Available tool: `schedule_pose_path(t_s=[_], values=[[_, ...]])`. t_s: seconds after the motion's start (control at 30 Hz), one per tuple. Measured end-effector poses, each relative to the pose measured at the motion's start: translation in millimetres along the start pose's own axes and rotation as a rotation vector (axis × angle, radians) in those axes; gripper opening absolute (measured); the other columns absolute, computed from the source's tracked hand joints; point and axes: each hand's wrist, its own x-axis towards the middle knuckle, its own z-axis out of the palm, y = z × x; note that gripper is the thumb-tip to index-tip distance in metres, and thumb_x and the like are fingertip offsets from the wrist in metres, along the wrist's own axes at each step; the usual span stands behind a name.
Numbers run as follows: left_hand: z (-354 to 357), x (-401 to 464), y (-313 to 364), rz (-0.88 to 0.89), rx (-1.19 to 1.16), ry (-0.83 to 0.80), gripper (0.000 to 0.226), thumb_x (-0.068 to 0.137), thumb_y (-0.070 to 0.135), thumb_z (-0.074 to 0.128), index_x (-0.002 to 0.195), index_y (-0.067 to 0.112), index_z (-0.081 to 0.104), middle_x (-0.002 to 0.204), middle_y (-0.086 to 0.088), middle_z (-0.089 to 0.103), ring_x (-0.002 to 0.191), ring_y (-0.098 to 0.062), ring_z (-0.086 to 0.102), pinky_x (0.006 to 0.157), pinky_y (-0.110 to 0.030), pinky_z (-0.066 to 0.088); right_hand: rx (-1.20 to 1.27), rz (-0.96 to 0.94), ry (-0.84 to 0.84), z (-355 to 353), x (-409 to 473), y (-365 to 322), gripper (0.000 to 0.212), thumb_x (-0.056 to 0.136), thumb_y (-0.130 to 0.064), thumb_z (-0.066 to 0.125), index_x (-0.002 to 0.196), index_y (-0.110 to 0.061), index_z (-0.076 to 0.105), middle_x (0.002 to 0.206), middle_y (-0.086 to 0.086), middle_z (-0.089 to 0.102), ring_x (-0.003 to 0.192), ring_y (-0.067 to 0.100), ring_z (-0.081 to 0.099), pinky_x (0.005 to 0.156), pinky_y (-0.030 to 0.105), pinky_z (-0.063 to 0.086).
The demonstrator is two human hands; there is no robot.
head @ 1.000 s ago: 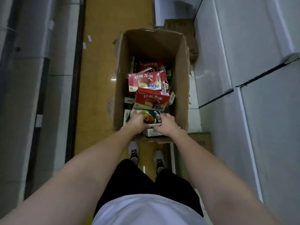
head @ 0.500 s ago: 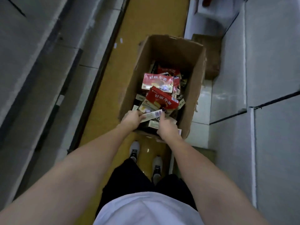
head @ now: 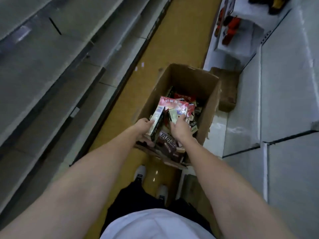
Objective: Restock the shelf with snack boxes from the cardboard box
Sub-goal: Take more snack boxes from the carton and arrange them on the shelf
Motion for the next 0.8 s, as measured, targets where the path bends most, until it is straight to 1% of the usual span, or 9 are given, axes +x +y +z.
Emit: schedule_pose_path(t_s=[0.1,0.2,0.27,0.37,0.43,0.5,0.6,0.67,0.8], values=[[4.0,-15.0,11.6,0.018,-0.184,-0.049,0.03,0.102,0.035,0.051,0.111,0.007,0.043,0.116,-0.022,0.057,0.085,-0.047,0.067,0.061,-0.065,0.056,0.194,0.012,0.035,-3.8,-2.1,-15.0,0.062,0.103,-0.031,0.046,0.149,0.0,0.017,0.1,0.017,0.066,0.073,0.024,0.056,0.049,0.029,0.033],[2.2,-15.5,16.0,0.032,-0.267,-0.06,0.031,0.102,0.029,0.052,0.127,0.011,0.045,0.115,-0.016,0.064,0.1,-0.039,0.067,0.073,-0.069,0.054,0.324,0.016,0.075,-9.2,-0.5,-25.5,0.056,0.098,-0.033,0.057,0.14,-0.005,0.032,0.09,-0.001,0.059,0.077,0.02,0.059,0.057,0.029,0.037],[-1.3,-18.5,17.8,0.037,-0.309,-0.111,0.032,0.104,0.024,0.049,0.135,0.021,0.046,0.119,-0.013,0.066,0.106,-0.037,0.065,0.08,-0.072,0.05,0.358,-0.02,0.08,-14.1,0.9,-32.5,0.047,0.093,-0.031,0.065,0.13,-0.01,0.047,0.096,-0.003,0.061,0.093,0.024,0.063,0.069,0.029,0.041],[-4.4,-31.9,24.5,0.044,-0.32,-0.136,0.04,0.104,0.011,0.045,0.128,0.043,0.045,0.116,-0.003,0.062,0.11,-0.028,0.056,0.09,-0.065,0.044,0.361,-0.094,0.051,-19.6,-1.2,-44.6,0.029,0.088,-0.024,0.066,0.117,-0.019,0.063,0.103,-0.004,0.069,0.096,0.02,0.066,0.074,0.029,0.045],[-5.6,-33.9,25.2,0.077,-0.335,-0.129,0.044,0.104,0.006,0.043,0.134,0.038,0.046,0.117,-0.004,0.064,0.109,-0.027,0.059,0.094,-0.064,0.045,0.333,-0.125,0.038,-21.9,-3.6,-53.5,0.026,0.088,-0.02,0.067,0.114,-0.019,0.065,0.104,-0.002,0.07,0.094,0.02,0.066,0.076,0.03,0.049],[-6.8,-37.1,24.2,0.114,-0.396,-0.083,0.039,0.104,0.007,0.044,0.137,0.027,0.049,0.119,-0.009,0.066,0.1,-0.026,0.065,0.084,-0.052,0.055,0.301,-0.136,0.035,-21.3,-4.9,-61.0,0.028,0.086,-0.024,0.069,0.113,-0.018,0.066,0.102,0.0,0.07,0.092,0.021,0.065,0.075,0.03,0.049],[-15.1,-43.7,20.9,0.183,-0.441,0.076,0.023,0.1,0.019,0.057,0.121,0.019,0.047,0.119,-0.015,0.066,0.083,-0.022,0.065,0.068,-0.037,0.053,0.311,-0.179,0.012,-16.3,-9.2,-73.2,0.03,0.081,-0.034,0.075,0.107,-0.02,0.068,0.095,-0.004,0.071,0.087,0.017,0.066,0.067,0.029,0.05],[-25.1,-48.8,16.4,0.203,-0.432,0.154,0.035,0.095,0.027,0.065,0.121,0.02,0.042,0.122,-0.014,0.064,0.086,-0.021,0.066,0.068,-0.039,0.055,0.32,-0.208,-0.017,-12.5,-14.3,-82.6,0.028,0.08,-0.033,0.074,0.105,-0.021,0.067,0.093,-0.005,0.07,0.085,0.016,0.066,0.069,0.031,0.053],[-49.9,-66.9,4.5,0.196,-0.418,0.295,0.064,0.089,0.035,0.072,0.139,0.02,0.035,0.122,-0.006,0.06,0.09,-0.021,0.063,0.075,-0.04,0.056,0.264,-0.319,-0.099,-4.0,-26.7,-108.7,0.023,0.081,-0.032,0.07,0.101,-0.023,0.062,0.09,-0.005,0.066,0.083,0.015,0.064,0.063,0.029,0.05]])
